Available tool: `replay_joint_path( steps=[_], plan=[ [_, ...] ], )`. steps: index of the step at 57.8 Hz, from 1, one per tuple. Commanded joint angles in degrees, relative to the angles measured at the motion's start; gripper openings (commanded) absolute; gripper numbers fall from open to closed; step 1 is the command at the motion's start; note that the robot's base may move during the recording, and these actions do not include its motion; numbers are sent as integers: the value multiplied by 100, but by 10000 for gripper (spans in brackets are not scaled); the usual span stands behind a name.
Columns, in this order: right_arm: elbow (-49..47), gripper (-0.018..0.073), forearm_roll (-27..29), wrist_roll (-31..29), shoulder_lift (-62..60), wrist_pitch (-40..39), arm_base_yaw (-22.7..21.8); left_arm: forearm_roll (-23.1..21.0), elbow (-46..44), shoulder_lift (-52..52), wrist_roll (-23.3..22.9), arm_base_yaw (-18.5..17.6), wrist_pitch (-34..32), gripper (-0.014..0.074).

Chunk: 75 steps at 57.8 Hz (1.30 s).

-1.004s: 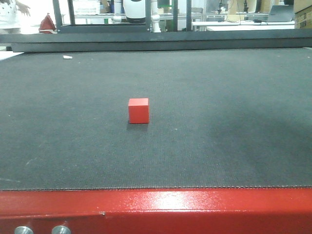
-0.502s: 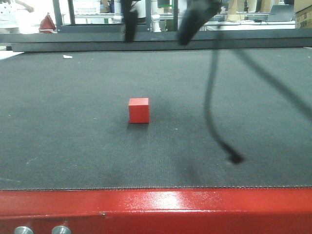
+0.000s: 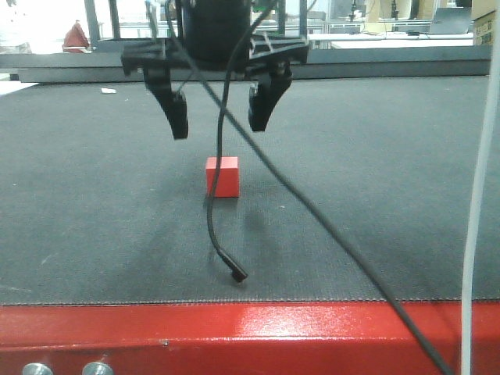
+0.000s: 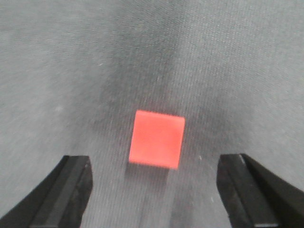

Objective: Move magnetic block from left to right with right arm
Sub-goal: 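Lower the open right gripper down over the red cube, then close the right gripper on the red cube and lift it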

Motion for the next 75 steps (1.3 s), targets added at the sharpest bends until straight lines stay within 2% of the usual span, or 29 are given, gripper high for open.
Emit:
replay_joint_path(
  steps=[1,33,36,40,47,51,54,64,75],
  plan=[
    [-279,634,-236,168,-224,-108,-75,-26,47,-76,-40,-5,-510,-126],
    [-284,627,-80,305,279,-454,-142,-26,47,-76,-40,-5,-510,-126],
    [-284,593,-80,305,288,-459,-149,-26,47,-76,-40,-5,-510,-126],
    [-284,505,-80,305,294,-459,-159,-26,47,-76,-40,-5,-510,-126],
    [-284,294,-80,299,294,-459,-186,-26,47,-76,-40,-5,-510,-126],
    [-284,216,-80,295,300,-459,-206,-26,47,-76,-40,-5,-510,-126],
    [-284,193,-80,295,300,-459,-233,-26,47,-76,-40,-5,-510,-126],
    [-319,194,-71,-5,170,-322,-301,-26,47,-76,-40,-5,-510,-126],
    [-249,194,208,-981,-288,-263,-485,-26,47,-76,-40,-5,-510,-126]
  ],
)
